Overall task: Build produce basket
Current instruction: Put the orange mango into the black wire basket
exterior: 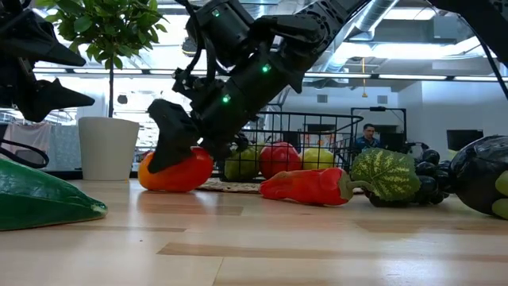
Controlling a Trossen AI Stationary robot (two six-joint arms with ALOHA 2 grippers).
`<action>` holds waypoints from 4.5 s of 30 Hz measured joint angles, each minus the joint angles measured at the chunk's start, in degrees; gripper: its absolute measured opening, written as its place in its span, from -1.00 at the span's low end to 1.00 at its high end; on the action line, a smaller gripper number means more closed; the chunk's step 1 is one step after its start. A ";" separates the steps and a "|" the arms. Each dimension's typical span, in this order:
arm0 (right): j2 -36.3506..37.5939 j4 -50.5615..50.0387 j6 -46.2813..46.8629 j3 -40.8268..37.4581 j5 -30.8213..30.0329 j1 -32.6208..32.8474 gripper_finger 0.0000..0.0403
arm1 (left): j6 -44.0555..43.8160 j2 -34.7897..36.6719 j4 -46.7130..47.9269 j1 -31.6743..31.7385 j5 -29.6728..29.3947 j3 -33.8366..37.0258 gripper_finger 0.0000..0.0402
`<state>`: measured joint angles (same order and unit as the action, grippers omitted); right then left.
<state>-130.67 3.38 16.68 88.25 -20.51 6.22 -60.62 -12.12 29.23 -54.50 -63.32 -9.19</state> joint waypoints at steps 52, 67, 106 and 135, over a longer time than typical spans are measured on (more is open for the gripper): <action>35.28 38.32 -27.94 0.00 13.46 18.28 0.34 | -1.19 0.02 0.01 0.01 -2.36 -0.02 0.70; 35.15 52.95 -55.78 0.00 22.11 33.42 0.34 | -1.63 0.02 -0.04 0.02 -3.53 -0.02 0.70; 36.65 -20.52 -39.64 15.61 -38.56 32.31 0.34 | -2.08 0.02 -0.04 0.00 -3.80 -0.02 0.70; 36.61 -39.90 -59.13 15.58 -48.31 27.32 0.34 | -1.92 0.01 0.01 0.01 -3.74 -0.02 0.70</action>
<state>-94.06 -36.52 -42.44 103.83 -68.82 33.54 -62.54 -12.11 29.23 -54.49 -67.07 -9.21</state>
